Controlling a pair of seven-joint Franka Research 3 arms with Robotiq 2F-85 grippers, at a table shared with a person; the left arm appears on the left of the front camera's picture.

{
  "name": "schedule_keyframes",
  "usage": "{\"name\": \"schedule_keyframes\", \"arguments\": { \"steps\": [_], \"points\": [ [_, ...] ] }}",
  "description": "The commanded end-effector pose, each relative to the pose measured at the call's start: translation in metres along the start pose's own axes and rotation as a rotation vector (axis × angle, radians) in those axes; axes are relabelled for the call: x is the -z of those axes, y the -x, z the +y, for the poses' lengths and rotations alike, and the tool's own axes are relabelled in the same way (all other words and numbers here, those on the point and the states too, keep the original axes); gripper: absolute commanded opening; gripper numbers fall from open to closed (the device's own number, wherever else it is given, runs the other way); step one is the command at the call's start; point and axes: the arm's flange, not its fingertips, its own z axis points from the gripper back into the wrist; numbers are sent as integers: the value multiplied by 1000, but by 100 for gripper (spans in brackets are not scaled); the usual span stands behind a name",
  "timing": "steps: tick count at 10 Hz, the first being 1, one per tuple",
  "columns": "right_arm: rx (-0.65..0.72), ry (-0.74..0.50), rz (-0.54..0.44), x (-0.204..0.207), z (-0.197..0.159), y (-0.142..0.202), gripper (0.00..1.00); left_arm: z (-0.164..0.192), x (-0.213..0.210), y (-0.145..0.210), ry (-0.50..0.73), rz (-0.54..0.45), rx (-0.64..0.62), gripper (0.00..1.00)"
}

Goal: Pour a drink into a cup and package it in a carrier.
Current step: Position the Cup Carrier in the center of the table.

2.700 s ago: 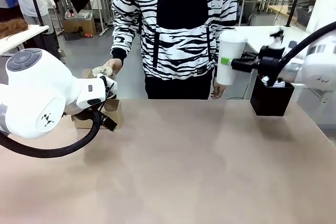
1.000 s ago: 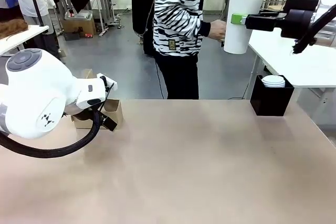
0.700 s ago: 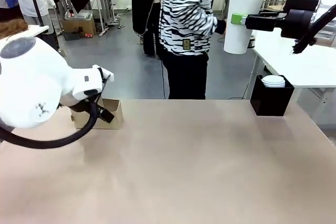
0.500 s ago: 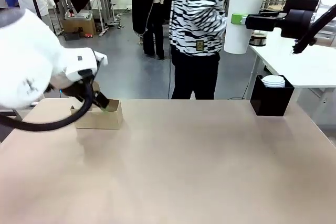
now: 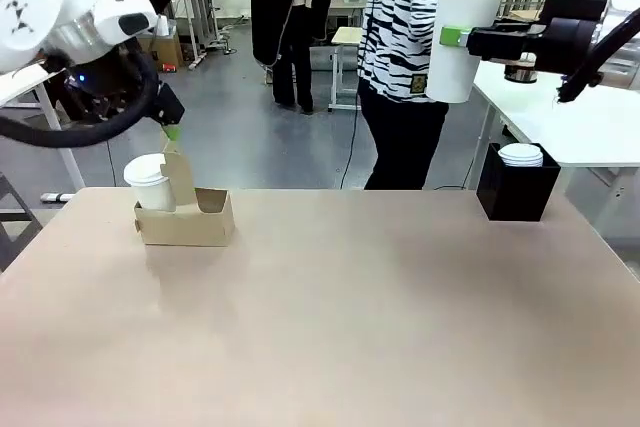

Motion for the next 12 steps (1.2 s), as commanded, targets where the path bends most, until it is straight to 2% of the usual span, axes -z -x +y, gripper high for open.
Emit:
{"name": "schedule_keyframes", "arguments": {
  "steps": [1, 6, 7, 8, 9, 10, 12],
  "points": [
    [-7, -5, -9, 2, 1, -1, 81, 2, 25, -28, -22, 49, -68, 100],
    [-7, -5, -9, 2, 1, -1, 81, 24, 93, -52, -57, 120, -156, 100],
    [-7, -5, -9, 2, 1, -1, 81, 26, 98, -53, -79, 128, -174, 65],
    [-7, -5, -9, 2, 1, -1, 81, 25, 99, -55, -92, 121, -187, 41],
    [-7, -5, -9, 2, 1, -1, 81, 23, 97, -56, -102, 112, -182, 5],
    [-7, -5, -9, 2, 1, -1, 81, 22, 95, -57, -102, 107, -179, 0],
    [-7, -5, -9, 2, 1, -1, 81, 20, 92, -58, -99, 99, -176, 0]
  ]
}}
